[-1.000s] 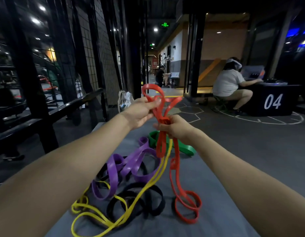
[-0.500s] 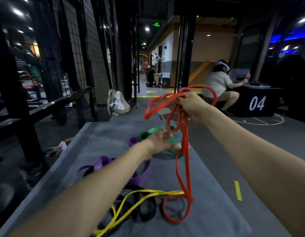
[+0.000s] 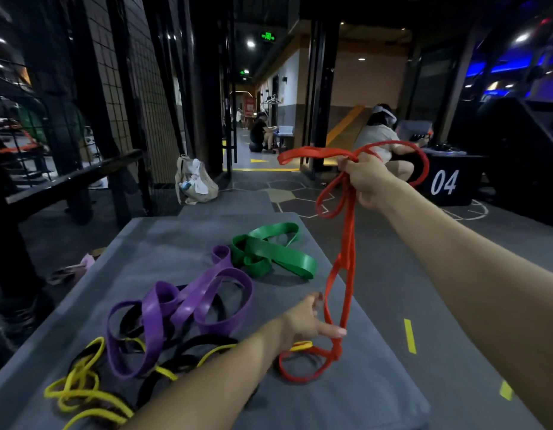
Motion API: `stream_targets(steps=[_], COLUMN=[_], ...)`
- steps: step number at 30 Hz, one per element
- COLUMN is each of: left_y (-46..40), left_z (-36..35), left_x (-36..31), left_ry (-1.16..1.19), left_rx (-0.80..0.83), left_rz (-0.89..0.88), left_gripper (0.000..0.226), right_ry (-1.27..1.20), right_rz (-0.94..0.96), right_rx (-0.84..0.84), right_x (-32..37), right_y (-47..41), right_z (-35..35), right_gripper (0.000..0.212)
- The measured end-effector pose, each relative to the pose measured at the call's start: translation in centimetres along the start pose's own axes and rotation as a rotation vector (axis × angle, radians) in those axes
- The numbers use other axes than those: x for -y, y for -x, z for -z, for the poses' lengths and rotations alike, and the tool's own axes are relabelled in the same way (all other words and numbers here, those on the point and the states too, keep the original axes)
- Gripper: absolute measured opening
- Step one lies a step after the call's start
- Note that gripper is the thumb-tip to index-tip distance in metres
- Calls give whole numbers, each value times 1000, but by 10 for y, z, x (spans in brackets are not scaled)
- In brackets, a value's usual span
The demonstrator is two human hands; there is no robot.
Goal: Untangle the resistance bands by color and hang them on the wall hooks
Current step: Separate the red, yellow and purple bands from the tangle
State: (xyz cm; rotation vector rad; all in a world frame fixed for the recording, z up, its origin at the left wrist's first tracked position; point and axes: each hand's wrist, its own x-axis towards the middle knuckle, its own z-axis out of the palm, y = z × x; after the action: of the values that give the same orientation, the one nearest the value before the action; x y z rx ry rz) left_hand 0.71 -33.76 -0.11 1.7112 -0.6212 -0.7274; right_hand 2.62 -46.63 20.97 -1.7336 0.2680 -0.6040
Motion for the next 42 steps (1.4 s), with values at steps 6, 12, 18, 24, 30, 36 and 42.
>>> stream_targets(steps=[6,12,18,24,30,36,42], left_y=[-29,-34,-18,14,30,-7,-66], left_z=[-30,1,80,182,272,352,424], left_x=[-10,-14,-82,-157,-193,-145,-55], left_ry=[24,-125,272,276,168,-266,36], left_rx=[-13,-77,-239,-366,-512,-669,-879], left_rz=[-42,-38,21,-34,-128,-8,-225], left_gripper=[52,7,22,27,31,21,22], right_ry=[61,203,687,966,1073,1029,731], right_rz=[0,-5,-52,-11,230,306,203], right_rx=[27,13,172,305,406,370,285], right_x=[-12,-26,-44,-25,-1,-21,-95], right_y=[-6,-1,7,6,-32,-93,-137], right_z=[0,18,16,-41,-144,-259,-342], right_gripper=[19,25,28,32,34,29,39])
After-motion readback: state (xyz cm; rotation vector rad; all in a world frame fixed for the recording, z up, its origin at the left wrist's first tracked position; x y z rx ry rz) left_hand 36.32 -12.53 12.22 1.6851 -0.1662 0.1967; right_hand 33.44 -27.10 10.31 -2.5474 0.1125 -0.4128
